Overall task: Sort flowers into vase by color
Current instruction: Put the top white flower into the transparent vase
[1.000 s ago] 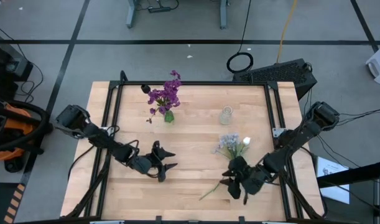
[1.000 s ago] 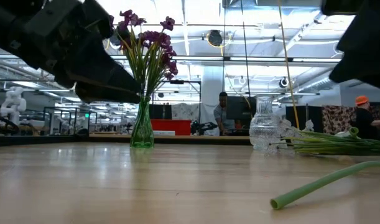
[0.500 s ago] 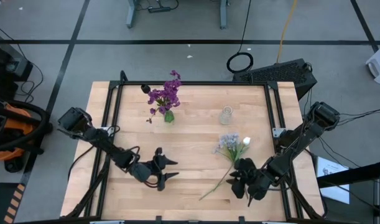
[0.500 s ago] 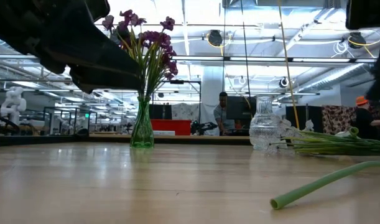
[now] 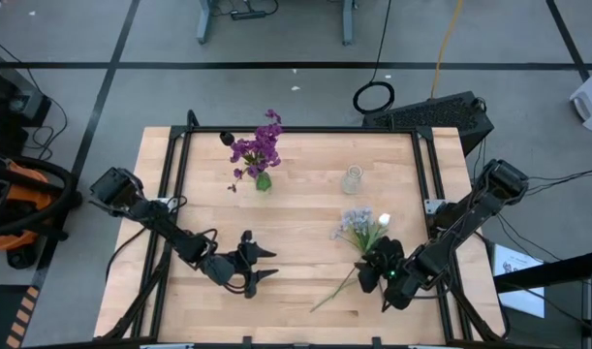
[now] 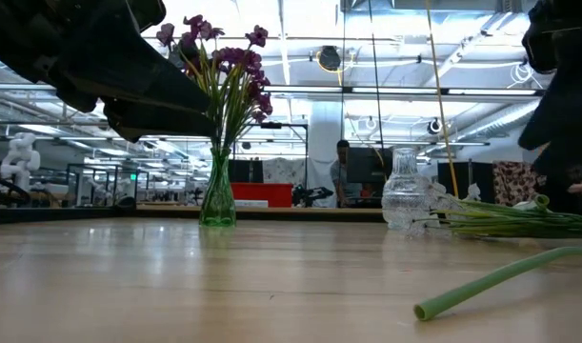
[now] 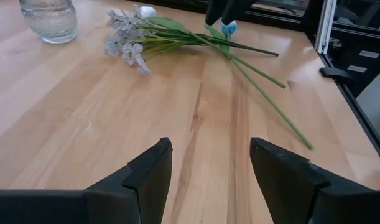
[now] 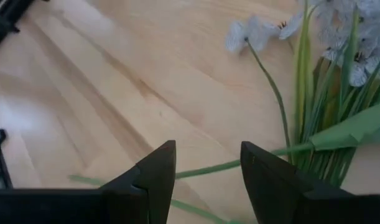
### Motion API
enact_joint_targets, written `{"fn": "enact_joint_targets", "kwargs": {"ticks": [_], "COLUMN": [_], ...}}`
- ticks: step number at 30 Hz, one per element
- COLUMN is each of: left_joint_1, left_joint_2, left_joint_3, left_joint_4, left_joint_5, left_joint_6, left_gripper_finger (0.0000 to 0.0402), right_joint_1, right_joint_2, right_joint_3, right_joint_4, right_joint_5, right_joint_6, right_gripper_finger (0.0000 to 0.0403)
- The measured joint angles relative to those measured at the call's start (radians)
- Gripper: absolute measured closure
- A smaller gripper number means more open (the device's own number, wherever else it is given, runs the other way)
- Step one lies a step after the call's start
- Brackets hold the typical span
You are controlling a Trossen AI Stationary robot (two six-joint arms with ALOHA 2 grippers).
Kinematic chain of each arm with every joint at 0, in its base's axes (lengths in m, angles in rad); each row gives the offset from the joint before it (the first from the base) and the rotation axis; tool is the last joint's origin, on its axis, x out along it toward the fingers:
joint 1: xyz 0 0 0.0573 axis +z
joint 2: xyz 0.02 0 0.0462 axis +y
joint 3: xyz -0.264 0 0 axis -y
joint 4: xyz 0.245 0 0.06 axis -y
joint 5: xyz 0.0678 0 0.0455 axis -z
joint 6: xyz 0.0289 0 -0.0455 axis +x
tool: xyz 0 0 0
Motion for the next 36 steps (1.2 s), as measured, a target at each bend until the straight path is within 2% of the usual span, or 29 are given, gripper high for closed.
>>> {"fn": "enact_joint_targets", "kwargs": {"ticks": [8, 14, 19, 27, 36], "left_joint_1": [0.000, 0.000, 0.000, 0.000, 0.000], "left_joint_2": [0.000, 0.000, 0.000, 0.000, 0.000], "left_joint_3": [0.000, 0.000, 0.000, 0.000, 0.000], "left_joint_4": [0.000, 0.000, 0.001, 0.001, 0.001], "left_joint_5": [0.000, 0.000, 0.000, 0.000, 0.000], "left_joint_6": [0.000, -0.001, -0.001, -0.001, -0.001], "left_gripper_finger": [0.0180, 0.0180, 0.0180, 0.0180, 0.0180], "right_joint_1": [0.039, 0.078, 0.084, 0.084, 0.059], "right_joint_2": [0.083, 0.147, 0.215, 0.277, 0.281], "right_joint_3": [0.000, 0.000, 0.000, 0.000, 0.000], "right_joint_4": [0.028, 0.055, 0.077, 0.111, 0.100], "right_joint_5": [0.024, 0.137, 0.144, 0.156, 0.176], "right_joint_6": [0.127, 0.251, 0.317, 0.361, 0.354], "right_gripper_finger": [0.0232, 0.0232, 0.0232, 0.0232, 0.0232]}}
